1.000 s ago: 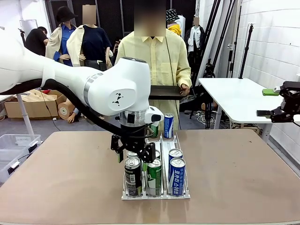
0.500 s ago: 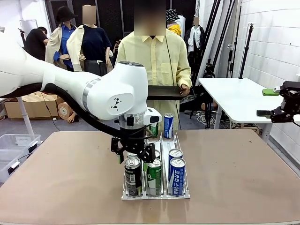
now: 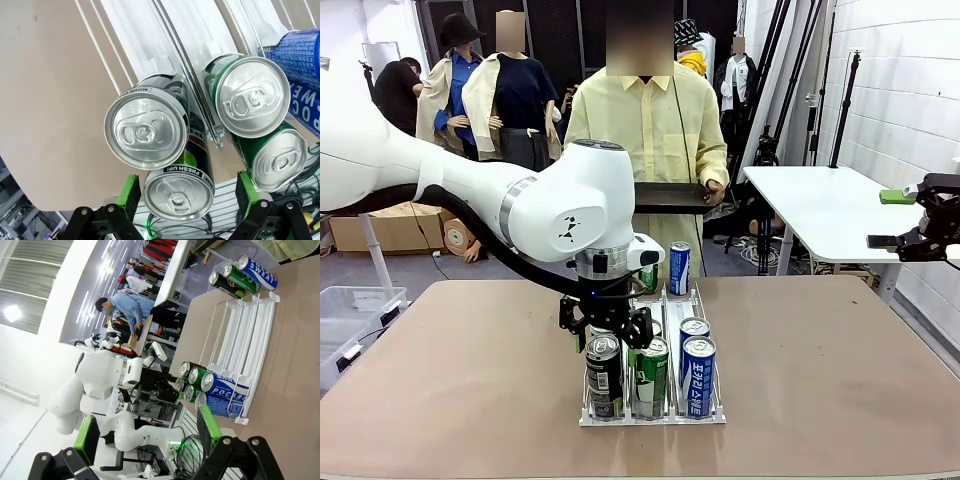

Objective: Retrieve and hand over the desired beverage to the person.
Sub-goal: Pick up a can of the same type that the person held from the Automatic Can Dispenser.

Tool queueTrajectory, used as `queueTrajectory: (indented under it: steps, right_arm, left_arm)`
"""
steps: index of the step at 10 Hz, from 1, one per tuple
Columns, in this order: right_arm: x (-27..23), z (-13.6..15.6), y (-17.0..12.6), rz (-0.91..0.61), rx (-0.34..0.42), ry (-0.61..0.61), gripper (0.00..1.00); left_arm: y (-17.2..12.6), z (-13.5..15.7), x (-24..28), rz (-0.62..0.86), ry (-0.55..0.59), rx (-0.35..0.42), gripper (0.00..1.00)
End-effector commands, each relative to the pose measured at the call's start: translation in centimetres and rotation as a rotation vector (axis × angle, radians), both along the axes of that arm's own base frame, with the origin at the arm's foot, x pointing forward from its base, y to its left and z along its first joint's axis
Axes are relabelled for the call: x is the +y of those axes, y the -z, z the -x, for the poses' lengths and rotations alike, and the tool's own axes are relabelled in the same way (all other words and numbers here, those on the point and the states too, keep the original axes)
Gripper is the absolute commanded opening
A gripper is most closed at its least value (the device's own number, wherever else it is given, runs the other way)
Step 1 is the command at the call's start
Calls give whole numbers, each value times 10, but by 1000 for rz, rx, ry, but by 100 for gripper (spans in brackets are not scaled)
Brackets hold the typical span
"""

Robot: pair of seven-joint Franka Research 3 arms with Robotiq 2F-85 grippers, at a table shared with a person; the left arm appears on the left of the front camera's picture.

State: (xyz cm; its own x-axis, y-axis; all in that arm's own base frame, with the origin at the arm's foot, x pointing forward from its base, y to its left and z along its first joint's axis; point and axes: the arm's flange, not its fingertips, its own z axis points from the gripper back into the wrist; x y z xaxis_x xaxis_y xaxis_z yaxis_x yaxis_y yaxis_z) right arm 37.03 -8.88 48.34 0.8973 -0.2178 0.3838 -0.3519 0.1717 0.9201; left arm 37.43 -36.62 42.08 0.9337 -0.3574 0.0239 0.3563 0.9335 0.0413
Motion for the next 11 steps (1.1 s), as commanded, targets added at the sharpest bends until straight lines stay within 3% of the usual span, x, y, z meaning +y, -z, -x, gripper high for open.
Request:
queueTrajectory:
  steps: [1, 2, 4, 8, 9, 11]
  right_arm:
    - [0, 0, -1, -11, 5, -5, 100]
    - [0, 0, -1, -11, 5, -5, 100]
    - [0, 0, -1, -11, 5, -5, 100]
    - [0, 0, -1, -11, 5, -5, 100]
    - [0, 0, -1, -11, 5, -5, 100]
    - [0, 0, -1, -11, 5, -5, 100]
  left_arm:
    - [3, 2, -1, -9, -36, -20, 100]
    - [3, 2, -1, -12, -36, -22, 100]
    - [6, 2, 0, -18, -35, -17, 84]
    - [7, 2, 4, -22, -37, -11, 12]
    - [8, 3, 5, -23, -38, -12, 0]
    - [10, 2, 5, -23, -28, -6, 0]
